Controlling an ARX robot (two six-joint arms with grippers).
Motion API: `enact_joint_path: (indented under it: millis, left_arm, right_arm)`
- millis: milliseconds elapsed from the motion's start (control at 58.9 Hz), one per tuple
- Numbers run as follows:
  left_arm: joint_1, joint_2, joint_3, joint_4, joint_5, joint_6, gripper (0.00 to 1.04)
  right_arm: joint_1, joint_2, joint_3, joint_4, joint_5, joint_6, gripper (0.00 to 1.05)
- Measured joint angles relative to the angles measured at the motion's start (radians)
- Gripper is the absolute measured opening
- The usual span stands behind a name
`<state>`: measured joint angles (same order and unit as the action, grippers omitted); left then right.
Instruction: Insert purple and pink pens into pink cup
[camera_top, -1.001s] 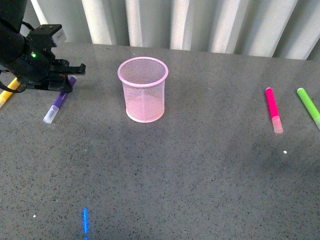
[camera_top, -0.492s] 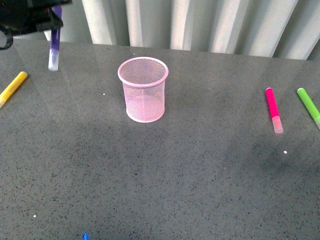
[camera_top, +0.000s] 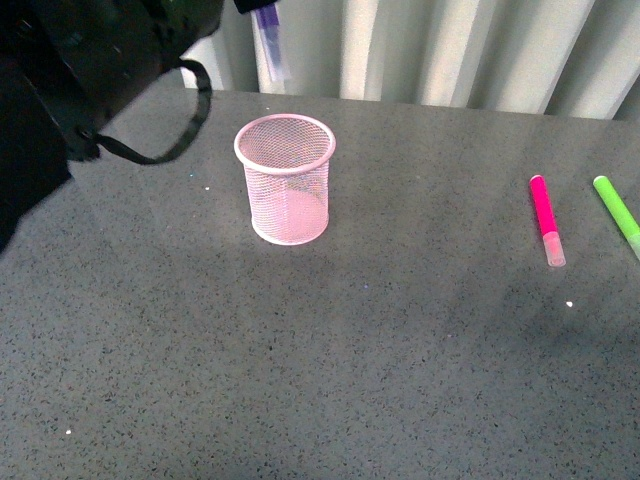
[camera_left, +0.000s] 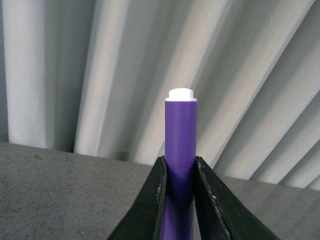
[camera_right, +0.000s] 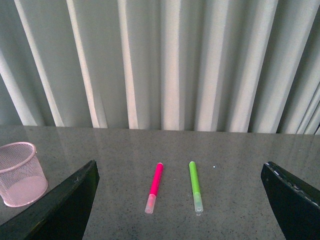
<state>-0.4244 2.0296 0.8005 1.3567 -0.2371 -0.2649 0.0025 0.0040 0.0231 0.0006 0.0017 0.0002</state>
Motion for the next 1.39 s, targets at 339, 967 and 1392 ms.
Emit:
enact_joint_path:
  millis: [339, 967, 1392]
  left_arm:
    - [0.022, 0.117, 0.081, 0.031, -0.047, 0.084, 0.13]
    - [0.011, 0.182, 0.091, -0.055, -0.024, 0.035, 0.33]
    - [0.059, 0.018, -0.013, -0.197, 0.027, 0.009, 0.98]
  right_arm:
    - [0.0, 0.0, 0.0, 0.0, 0.0, 0.0, 0.98]
    - [0.0, 0.0, 0.0, 0.0, 0.0, 0.0, 0.98]
    - [0.0, 0.0, 0.0, 0.0, 0.0, 0.0, 0.98]
